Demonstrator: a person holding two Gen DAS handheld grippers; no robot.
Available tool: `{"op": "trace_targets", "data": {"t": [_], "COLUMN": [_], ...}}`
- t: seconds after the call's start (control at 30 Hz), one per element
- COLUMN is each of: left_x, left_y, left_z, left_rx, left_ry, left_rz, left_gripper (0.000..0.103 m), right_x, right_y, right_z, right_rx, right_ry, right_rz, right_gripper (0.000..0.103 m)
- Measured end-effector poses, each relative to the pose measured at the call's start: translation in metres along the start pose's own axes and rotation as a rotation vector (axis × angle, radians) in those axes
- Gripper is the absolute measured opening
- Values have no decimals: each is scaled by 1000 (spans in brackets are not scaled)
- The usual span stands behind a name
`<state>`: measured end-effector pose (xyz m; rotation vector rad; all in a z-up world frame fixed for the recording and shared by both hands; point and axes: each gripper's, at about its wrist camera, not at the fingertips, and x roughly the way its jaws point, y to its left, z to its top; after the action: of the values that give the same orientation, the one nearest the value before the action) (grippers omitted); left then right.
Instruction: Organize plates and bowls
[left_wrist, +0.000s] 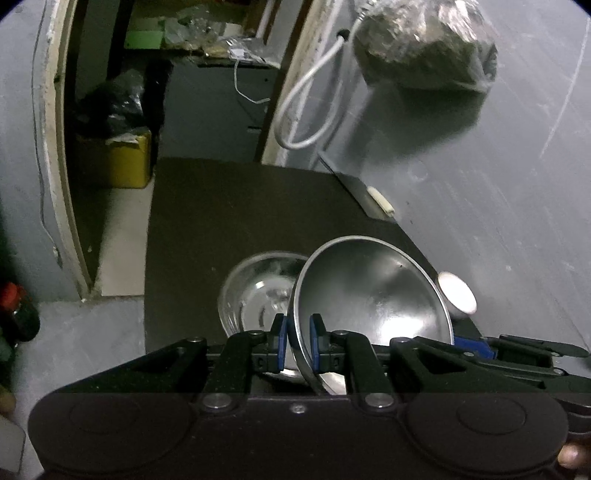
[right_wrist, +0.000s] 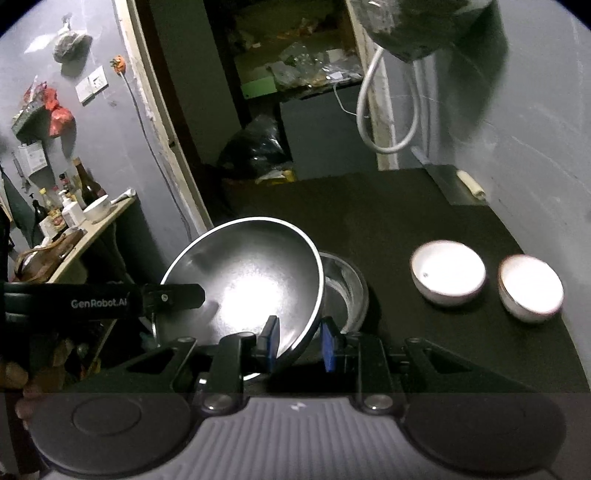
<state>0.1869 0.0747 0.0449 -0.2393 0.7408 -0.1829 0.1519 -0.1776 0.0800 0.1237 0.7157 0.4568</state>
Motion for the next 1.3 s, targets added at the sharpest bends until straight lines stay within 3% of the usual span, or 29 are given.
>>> {"op": "trace_targets", "data": {"t": [0.43,0.77,1.07,1.3], "left_x": [-1,26,74,87], "left_y": [-28,-71,-98,-101], "left_z": [-41,-57,-65,-60], "left_rx": [46,131,178,180], "left_ry": [105,196,313,327], "left_rz": [-101,-199,-202,-198], "left_gripper": [13,13,13,13], "right_x": [-45,-70,-57,-51], "right_y": [-14,-47,-86,-97], "right_z": [-58,-81,-91,-84], "right_rx": [90,173,245,253], "right_ry": [58,113,198,195], "right_rz": [-106,-214,-249,-249], "right_gripper": [27,27,27,27]}}
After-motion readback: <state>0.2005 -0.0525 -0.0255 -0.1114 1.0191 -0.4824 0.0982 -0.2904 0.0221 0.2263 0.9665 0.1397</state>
